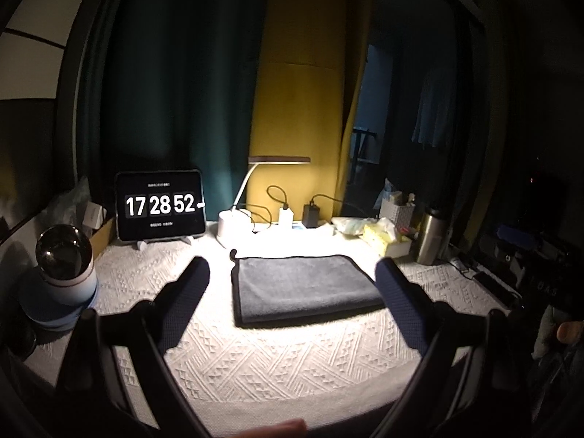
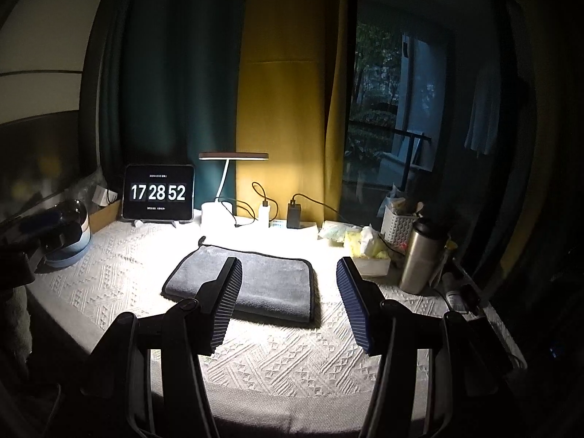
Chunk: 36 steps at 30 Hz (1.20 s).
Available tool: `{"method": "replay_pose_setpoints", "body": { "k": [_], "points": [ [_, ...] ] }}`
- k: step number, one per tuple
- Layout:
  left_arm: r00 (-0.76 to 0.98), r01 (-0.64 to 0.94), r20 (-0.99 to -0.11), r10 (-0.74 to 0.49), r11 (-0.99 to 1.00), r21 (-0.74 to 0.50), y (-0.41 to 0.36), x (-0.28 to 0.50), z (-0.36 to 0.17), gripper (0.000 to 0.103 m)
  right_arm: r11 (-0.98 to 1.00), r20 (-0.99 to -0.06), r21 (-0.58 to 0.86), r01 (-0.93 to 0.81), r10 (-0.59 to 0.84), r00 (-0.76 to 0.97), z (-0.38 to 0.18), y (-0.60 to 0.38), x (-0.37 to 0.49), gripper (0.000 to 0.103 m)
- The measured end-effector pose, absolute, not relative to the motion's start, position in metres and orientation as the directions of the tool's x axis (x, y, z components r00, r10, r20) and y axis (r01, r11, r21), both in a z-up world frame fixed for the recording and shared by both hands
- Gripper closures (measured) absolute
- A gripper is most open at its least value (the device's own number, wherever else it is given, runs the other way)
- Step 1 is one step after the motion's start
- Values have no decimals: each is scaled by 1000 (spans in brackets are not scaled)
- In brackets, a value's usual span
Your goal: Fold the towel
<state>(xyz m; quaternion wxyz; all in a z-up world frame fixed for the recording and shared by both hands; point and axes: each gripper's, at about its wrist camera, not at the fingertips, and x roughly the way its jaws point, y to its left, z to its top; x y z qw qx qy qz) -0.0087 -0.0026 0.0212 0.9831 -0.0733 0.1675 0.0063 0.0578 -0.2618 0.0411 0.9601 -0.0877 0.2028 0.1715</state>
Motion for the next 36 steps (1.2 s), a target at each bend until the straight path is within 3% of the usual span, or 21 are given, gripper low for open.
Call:
{"method": "replay_pose_setpoints", "body": {
  "k": [36],
  "points": [
    [934, -52, -357, -12, 984, -169, -1, -4, 13, 10, 926, -432, -93, -367, 294, 853, 35, -259, 60, 46]
  ]
}}
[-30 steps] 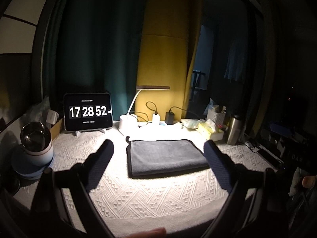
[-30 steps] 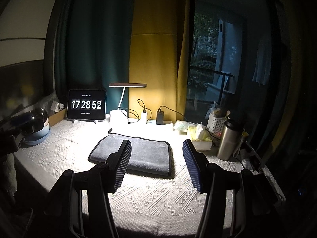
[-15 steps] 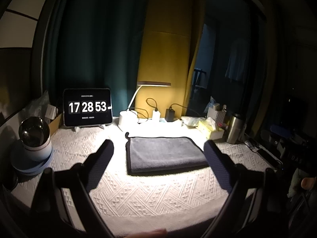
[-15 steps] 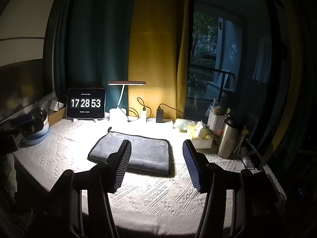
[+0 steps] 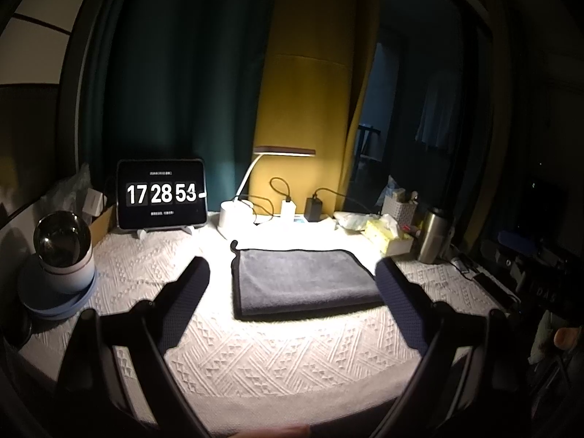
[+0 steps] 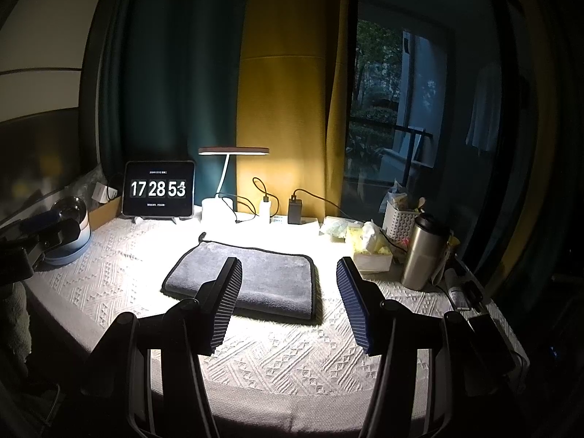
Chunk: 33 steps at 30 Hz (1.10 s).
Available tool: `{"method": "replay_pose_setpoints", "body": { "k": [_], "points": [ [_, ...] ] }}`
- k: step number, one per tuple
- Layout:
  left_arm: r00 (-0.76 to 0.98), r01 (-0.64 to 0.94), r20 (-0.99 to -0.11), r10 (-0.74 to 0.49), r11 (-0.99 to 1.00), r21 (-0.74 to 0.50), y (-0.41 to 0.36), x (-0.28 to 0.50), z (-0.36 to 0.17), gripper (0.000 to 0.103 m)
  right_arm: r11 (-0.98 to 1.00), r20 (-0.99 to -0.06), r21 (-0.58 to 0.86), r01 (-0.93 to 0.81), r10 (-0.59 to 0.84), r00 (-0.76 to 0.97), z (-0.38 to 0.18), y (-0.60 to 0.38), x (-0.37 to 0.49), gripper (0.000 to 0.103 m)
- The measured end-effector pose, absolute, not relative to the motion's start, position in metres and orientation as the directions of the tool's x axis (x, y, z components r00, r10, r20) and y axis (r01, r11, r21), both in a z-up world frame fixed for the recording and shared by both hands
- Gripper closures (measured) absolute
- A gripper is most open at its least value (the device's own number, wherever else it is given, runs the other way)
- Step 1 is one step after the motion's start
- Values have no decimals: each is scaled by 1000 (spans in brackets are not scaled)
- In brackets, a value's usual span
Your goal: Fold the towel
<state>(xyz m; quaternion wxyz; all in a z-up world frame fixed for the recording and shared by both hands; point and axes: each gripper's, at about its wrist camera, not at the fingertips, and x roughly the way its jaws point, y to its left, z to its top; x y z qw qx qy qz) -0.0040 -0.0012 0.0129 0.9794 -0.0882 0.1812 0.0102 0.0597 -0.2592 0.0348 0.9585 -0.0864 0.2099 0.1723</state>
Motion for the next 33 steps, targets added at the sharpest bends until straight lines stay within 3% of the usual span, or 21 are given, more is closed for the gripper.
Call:
{"method": "replay_pose_setpoints", "body": {
  "k": [33],
  "points": [
    [931, -49, -365, -15, 985, -165, -7, -2, 10, 10, 926, -439, -88, -367, 294, 849, 32, -261, 60, 46]
  ]
}}
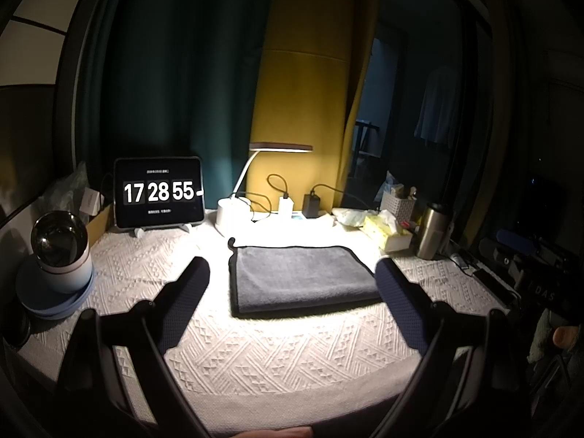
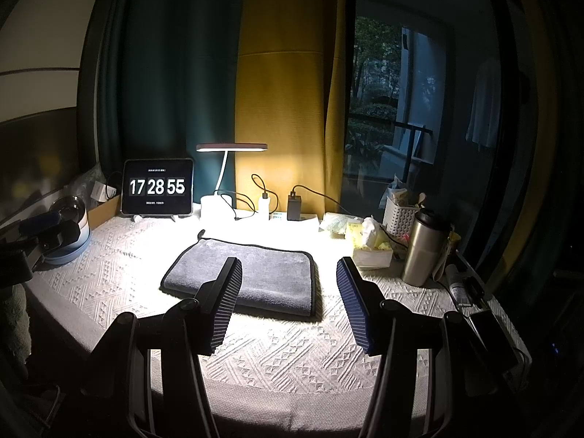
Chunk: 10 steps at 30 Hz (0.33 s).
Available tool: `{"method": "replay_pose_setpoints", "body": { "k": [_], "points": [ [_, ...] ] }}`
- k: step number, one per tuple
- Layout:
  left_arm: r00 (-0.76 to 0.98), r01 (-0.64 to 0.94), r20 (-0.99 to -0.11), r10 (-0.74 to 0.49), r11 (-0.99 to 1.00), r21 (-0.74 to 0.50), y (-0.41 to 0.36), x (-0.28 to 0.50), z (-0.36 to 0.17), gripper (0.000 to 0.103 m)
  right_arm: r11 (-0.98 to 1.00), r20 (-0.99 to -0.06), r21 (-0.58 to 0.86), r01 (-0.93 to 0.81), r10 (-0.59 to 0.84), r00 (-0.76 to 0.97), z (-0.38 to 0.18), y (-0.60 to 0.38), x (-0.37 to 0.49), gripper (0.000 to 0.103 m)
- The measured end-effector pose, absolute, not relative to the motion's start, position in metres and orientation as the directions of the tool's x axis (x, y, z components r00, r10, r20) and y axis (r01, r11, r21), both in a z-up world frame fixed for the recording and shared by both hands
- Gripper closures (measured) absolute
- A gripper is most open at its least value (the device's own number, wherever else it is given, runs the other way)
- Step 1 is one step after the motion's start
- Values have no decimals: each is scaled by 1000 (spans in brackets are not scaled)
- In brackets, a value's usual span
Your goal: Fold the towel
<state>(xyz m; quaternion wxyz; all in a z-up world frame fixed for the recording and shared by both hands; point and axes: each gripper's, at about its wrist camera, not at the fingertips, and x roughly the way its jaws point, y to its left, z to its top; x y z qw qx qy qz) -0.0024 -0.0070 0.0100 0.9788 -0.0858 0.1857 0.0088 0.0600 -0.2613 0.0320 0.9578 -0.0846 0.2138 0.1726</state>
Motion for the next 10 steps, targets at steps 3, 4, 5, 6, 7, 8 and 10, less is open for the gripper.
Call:
{"method": "replay_pose_setpoints", "body": {
  "k": [3, 4, 5, 6, 7, 8, 10],
  "points": [
    [930, -48, -367, -15, 985, -164, -8, -2, 10, 10, 926, -439, -88, -367, 294, 849, 32, -261, 60, 46],
    [930, -48, -367, -16, 985, -163, -8, -2, 9, 10, 926, -439, -88, -367, 295, 849, 32, -261, 60, 46],
    [930, -47, -367, -17, 985, -164, -9, -2, 9, 10, 926, -439, -87, -367, 295, 849, 32, -261, 60, 46],
    [929, -45, -368, -19, 986, -163, -9, -2, 9, 10, 926, -440, -88, -367, 295, 849, 32, -261, 60, 46],
    [929, -44, -369, -19, 986, -163, -10, -1, 8, 10, 926, -439, -88, -368, 295, 848, 32, -262, 60, 46],
    [930, -44, -368, -19, 986, -161, -11, -1, 8, 10, 926, -439, -88, -367, 295, 848, 32, -262, 60, 46],
    [928, -42, -372, -21, 986, -160, -12, 0, 6, 10, 926, -441, -85, -368, 297, 847, 31, -262, 61, 46]
  ]
}}
